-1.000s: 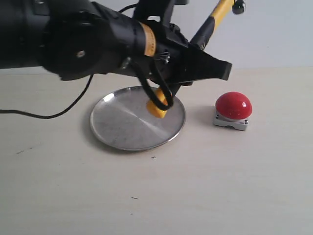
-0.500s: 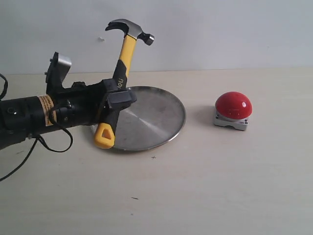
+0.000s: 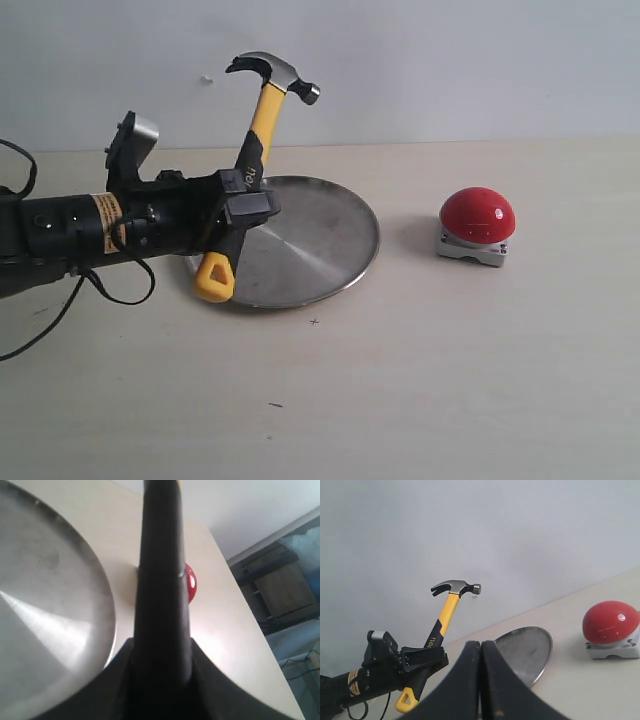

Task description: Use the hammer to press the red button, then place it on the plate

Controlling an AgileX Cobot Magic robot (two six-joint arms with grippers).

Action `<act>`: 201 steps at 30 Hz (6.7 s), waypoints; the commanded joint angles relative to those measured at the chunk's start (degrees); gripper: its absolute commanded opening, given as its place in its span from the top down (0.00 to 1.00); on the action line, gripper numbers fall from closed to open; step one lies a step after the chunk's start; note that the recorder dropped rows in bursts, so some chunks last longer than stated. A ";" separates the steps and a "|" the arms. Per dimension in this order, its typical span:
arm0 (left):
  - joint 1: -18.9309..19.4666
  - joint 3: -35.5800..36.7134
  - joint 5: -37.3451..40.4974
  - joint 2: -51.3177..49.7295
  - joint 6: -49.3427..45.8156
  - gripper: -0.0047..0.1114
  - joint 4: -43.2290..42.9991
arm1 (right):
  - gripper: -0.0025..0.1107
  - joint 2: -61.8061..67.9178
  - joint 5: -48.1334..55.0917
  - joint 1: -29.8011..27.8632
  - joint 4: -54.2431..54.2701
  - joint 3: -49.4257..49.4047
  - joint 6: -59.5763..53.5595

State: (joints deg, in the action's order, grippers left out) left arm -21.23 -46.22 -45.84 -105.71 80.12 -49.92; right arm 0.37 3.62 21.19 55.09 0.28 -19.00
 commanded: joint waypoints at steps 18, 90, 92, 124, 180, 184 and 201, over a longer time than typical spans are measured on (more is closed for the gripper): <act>-2.74 -17.54 14.08 -12.87 8.90 0.96 1.71 | 0.98 -0.37 -0.29 -0.37 -0.14 -0.28 -0.36; -6.67 -27.95 24.39 -23.11 13.22 0.67 1.18 | 0.98 -0.37 -0.29 -0.37 -0.14 -0.28 -0.36; -6.67 -27.95 24.75 -23.11 13.45 0.67 1.18 | 0.98 -0.37 -0.29 -0.37 -0.14 -0.28 -0.36; -2.69 -18.74 26.87 -6.90 22.28 0.95 -20.56 | 0.98 -0.37 -0.42 -0.37 -0.14 -0.28 -0.36; -3.02 33.80 16.56 76.85 -8.82 0.95 -2.95 | 0.98 -0.37 -0.31 -0.37 -0.14 -0.28 -0.36; 0.96 37.09 20.94 85.46 -5.58 0.95 -1.60 | 0.98 -0.37 -0.31 -0.37 -0.14 -0.28 -0.36; 7.58 46.22 34.21 105.71 -3.04 0.95 3.77 | 0.98 -0.37 -0.31 -0.37 -0.14 -0.28 -0.36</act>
State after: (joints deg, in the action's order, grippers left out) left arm -13.81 -0.19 -14.88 -1.27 76.05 -46.86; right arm 0.37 3.62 21.19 55.09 0.28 -19.00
